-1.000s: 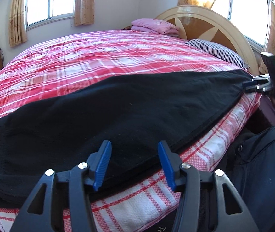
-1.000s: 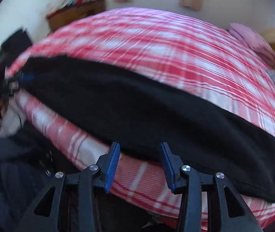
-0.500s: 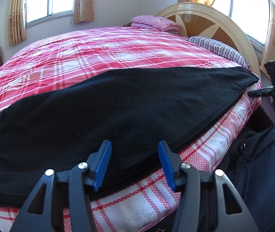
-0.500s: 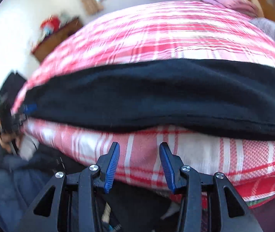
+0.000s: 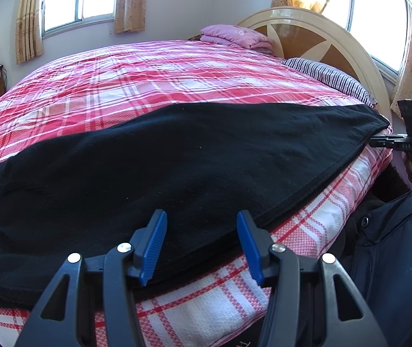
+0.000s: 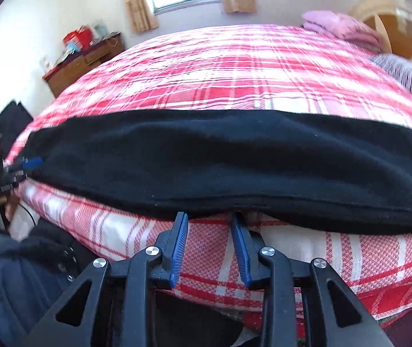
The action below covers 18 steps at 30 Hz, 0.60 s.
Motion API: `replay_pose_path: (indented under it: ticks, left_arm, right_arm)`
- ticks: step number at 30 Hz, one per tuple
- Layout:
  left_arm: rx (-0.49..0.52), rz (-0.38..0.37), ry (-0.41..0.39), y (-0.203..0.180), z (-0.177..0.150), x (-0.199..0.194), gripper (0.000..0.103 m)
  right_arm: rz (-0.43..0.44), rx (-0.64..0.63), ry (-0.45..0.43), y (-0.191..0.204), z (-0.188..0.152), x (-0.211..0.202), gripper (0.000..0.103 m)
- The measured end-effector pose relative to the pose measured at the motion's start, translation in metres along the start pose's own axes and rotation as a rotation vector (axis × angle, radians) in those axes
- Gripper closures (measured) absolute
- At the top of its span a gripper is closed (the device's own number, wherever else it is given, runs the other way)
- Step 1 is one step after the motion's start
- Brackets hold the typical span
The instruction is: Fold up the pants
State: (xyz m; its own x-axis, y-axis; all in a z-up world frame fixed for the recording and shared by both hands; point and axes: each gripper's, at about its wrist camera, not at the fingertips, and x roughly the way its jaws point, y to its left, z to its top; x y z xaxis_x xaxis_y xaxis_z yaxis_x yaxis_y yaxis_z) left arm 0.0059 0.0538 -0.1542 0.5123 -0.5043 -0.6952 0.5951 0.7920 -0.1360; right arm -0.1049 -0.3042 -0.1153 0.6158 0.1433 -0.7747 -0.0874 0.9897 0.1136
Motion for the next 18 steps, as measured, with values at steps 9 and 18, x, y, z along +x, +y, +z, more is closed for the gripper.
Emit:
replay_pose_path:
  ticks: [9,18]
  left_arm:
    - [-0.003,-0.003,-0.001,0.0,0.0,0.0,0.05]
    - [-0.006,-0.004,-0.002,0.001,-0.001,0.001,0.05]
  right_arm:
    - [-0.174,-0.141,-0.044,0.018,0.0,0.008,0.097]
    - [-0.125,-0.108,-0.032,0.024,0.0,-0.023,0.103]
